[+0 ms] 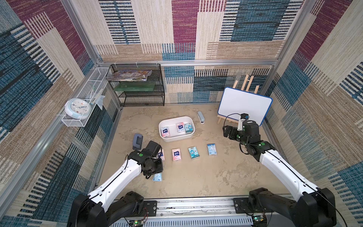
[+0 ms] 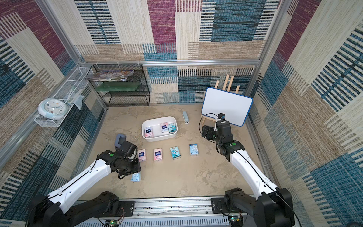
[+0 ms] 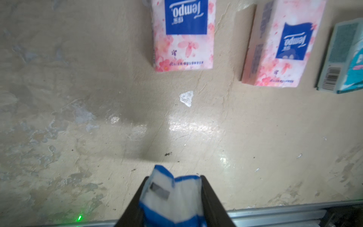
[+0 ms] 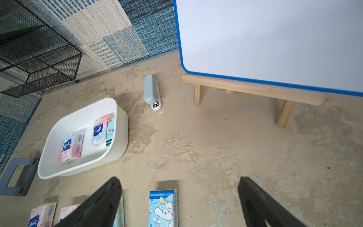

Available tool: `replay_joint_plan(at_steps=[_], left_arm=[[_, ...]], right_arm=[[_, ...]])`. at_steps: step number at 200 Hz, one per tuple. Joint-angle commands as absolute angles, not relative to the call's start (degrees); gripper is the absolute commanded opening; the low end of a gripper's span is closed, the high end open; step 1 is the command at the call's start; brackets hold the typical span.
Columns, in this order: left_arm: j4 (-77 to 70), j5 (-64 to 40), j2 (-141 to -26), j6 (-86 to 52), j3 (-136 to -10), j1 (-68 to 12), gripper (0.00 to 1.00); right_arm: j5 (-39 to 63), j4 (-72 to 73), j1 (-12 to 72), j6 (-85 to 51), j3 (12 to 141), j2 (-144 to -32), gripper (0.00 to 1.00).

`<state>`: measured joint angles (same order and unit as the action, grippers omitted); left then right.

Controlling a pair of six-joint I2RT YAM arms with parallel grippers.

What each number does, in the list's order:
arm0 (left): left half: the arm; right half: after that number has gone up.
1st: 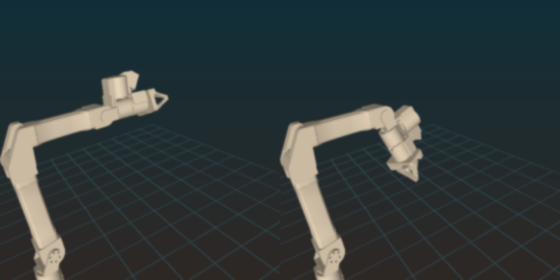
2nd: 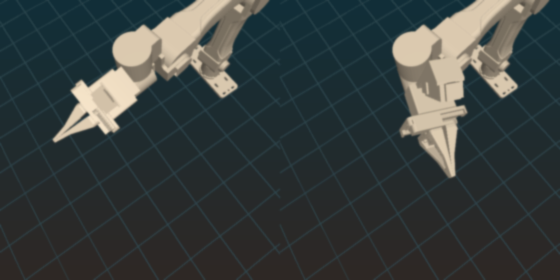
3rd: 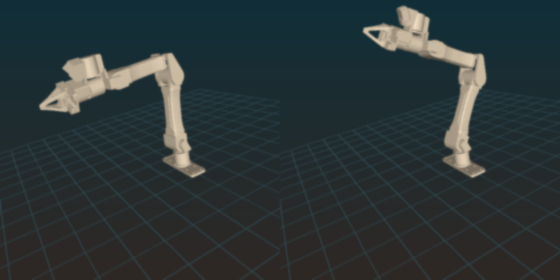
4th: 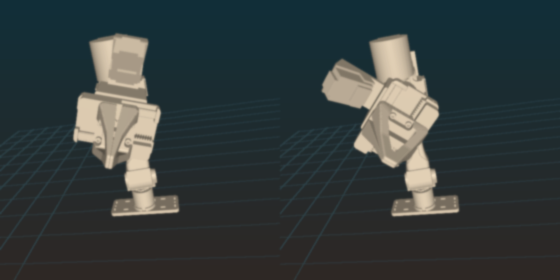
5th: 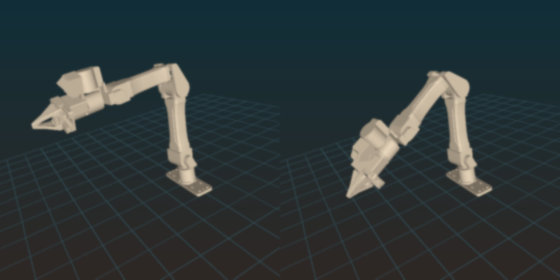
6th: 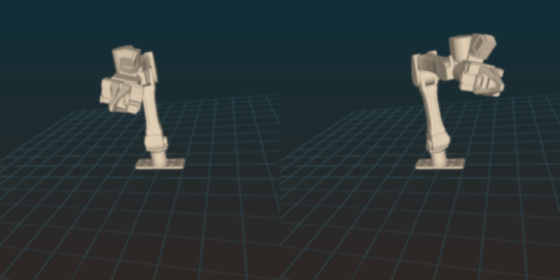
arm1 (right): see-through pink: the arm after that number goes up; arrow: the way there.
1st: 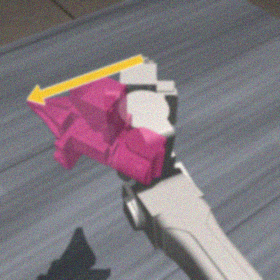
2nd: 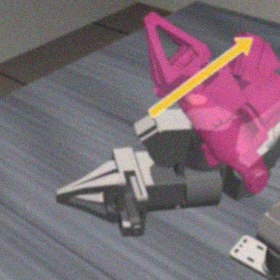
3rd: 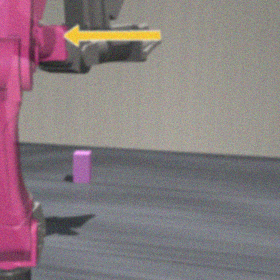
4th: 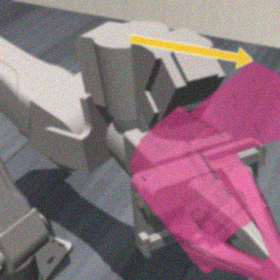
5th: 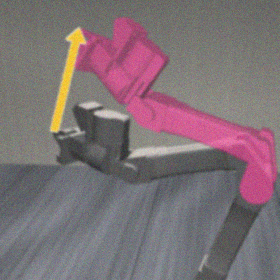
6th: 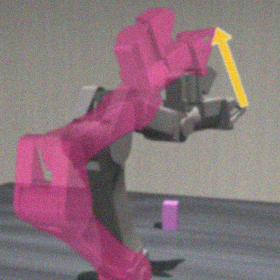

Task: Take the pocket tissues out of the storage box
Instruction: Place the pocket tissues at the center of the board.

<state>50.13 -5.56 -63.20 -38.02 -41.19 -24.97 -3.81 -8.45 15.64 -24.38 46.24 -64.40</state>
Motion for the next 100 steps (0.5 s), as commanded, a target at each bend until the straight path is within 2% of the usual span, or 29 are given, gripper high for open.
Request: replay_joint_plan(at_steps=[1,75,100], left_arm=[[48.08,-4.98,-64.68,-40.0,-40.54,-25.36,0.29],[42.71,-5.59,-72.38,-39.95,-39.59,-26.54,0.29],[42.64,-4.85,-72.98,-39.86,-39.47,-26.66,0.33]], right_arm=[[-4.26,-8.69,15.64,-25.04,45.81,-63.9,0.98],[-4.91,-8.76,15.6,-25.51,45.27,-63.13,0.98],[-5.25,-8.7,15.62,-25.68,44.91,-62.84,0.98]])
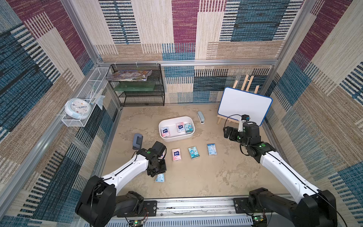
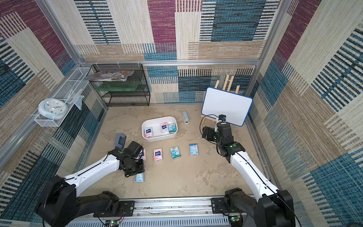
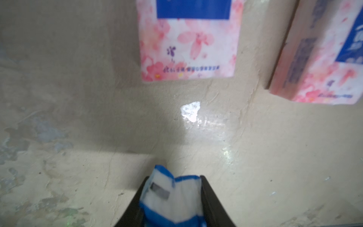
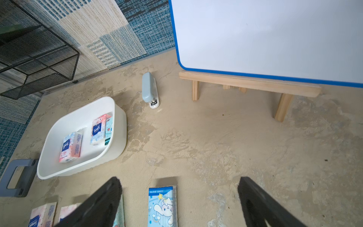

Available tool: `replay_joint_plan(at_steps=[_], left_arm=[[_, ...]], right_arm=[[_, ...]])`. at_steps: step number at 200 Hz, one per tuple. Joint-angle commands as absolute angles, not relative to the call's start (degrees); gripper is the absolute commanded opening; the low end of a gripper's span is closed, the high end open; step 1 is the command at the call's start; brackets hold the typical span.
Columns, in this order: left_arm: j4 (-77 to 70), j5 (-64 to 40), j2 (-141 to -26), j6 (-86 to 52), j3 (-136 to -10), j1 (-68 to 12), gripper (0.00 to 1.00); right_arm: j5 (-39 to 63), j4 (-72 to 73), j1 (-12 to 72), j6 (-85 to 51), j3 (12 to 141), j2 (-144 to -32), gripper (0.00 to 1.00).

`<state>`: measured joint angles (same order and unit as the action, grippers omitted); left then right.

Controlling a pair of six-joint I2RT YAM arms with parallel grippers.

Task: Take the pocket tissues out of the storage box
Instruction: Place the pocket tissues at the center of the board.

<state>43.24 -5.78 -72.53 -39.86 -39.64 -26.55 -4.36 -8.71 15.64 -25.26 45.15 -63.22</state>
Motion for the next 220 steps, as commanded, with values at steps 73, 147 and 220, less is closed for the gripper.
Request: replay_joint_plan(at_steps=[73,147,220], left_arm=[[44.64,-3.75,-73.42,-38.34,-41.92,-26.72,0.52],[49.59,-1.1,-72.98,-35.43,-47.94,-26.66,0.76],[53.33,2.95,-74.02,-30.39,-57.56,-26.54,0.91]], right_arm=[[-5.89,-8.4,15.65,-26.19,44.74,-62.7,0.98],[-6.68,-8.34,15.64,-26.41,44.81,-62.75,0.98],[-7.14,-7.9,15.64,-25.83,45.26,-62.67,0.98]])
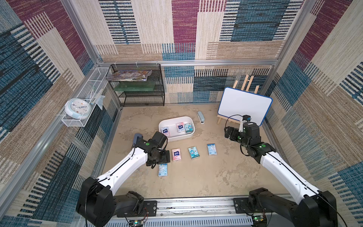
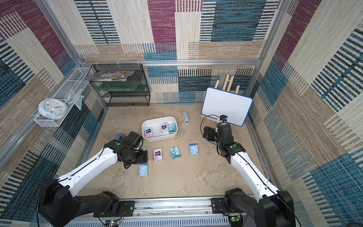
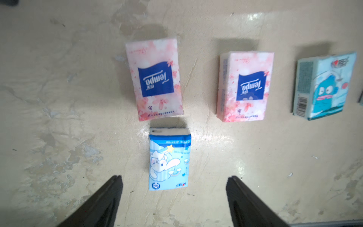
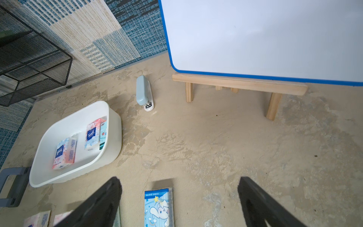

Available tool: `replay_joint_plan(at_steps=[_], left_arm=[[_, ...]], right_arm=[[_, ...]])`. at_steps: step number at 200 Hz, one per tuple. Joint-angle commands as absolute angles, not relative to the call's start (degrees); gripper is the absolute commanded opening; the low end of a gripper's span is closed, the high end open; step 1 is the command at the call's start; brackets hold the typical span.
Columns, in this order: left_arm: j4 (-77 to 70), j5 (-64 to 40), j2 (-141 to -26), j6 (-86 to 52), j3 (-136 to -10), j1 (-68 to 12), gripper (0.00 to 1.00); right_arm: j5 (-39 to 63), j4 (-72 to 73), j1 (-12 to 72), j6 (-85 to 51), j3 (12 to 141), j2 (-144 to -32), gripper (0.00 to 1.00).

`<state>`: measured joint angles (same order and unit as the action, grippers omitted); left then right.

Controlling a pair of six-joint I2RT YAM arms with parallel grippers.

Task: Take the pocket tissues out of the storage box
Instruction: Place the pocket tissues at the center of the board, then pick up the pocket tissues from the storage box.

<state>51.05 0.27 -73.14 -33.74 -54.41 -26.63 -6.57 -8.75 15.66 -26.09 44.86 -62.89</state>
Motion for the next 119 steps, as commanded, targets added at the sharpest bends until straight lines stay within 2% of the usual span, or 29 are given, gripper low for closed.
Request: replay_joint_plan(at_steps=[1,76,119], left_arm=[[53.34,3.01,-74.1,-30.27,-57.83,-26.54,0.91],[55.6,5.66,-85.57,-25.91,-73.8,-25.13,0.91],[55.64,7.6,-94.58,-27.63,-82.61,-24.69,0.78]], right_arm=[[-7.17,-7.86,15.64,-25.84,45.31,-62.67,0.98],[-7.65,-7.83,15.65,-26.75,45.7,-62.49,0.98],[-8.55,-7.91,15.66,-27.44,45.88,-62.32,0.98]])
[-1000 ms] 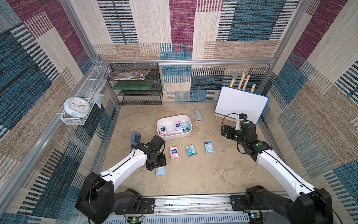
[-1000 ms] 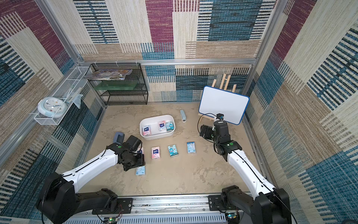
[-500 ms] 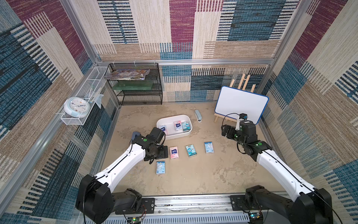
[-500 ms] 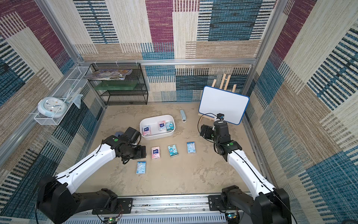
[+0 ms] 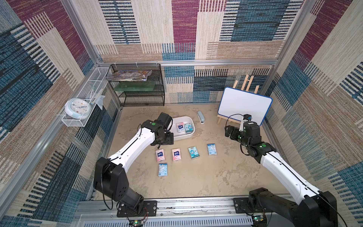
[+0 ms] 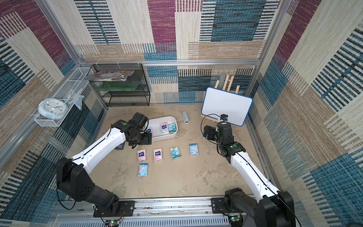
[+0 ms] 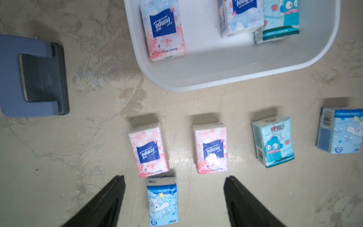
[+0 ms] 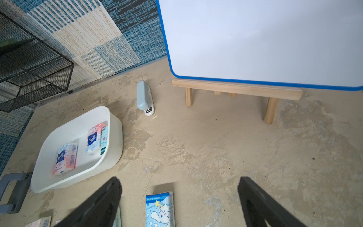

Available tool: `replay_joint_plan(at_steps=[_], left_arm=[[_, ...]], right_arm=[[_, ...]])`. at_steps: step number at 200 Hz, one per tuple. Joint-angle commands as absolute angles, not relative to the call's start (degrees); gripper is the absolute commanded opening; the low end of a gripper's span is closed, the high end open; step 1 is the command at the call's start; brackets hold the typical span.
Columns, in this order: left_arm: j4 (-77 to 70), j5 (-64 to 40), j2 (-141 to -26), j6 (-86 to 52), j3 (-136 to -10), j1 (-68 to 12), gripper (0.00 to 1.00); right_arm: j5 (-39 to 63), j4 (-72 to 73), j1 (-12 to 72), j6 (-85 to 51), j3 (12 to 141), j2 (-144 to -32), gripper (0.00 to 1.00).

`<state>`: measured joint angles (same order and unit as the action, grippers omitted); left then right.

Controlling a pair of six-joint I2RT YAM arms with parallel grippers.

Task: Take the pocket tissues out of the storage box
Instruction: Pick up the pocket tissues from the storage box.

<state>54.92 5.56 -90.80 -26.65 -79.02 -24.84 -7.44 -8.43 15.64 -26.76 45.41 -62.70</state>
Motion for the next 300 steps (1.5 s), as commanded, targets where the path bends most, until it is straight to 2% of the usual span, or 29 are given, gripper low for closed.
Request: replay_joint_plan(at_steps=[1,47,126,229,300], left_arm=[[55.64,7.62,-94.75,-27.7,-82.88,-24.7,0.78],[55.58,9.21,-104.32,-30.29,-91.53,-23.95,0.67],[55.56,10.36,-116.65,-29.95,-101.57,-21.21,0.63],[55.49,12.71,-124.55,-28.21,-105.88,-19.82,0.6],[55.55,9.82,-129.06,-24.81,-109.05,-19.42,0.53]], right_arm=[[-8.62,-7.96,15.56,-27.47,45.88,-62.31,0.98],[-9.62,-8.07,15.64,-28.26,45.44,-61.53,0.98],[-11.38,-8.9,15.64,-30.0,44.41,-59.64,0.98],[-13.33,-9.75,15.63,-31.31,42.96,-57.83,0.98],[-13.16,-8.79,15.64,-31.39,43.28,-59.22,0.98]])
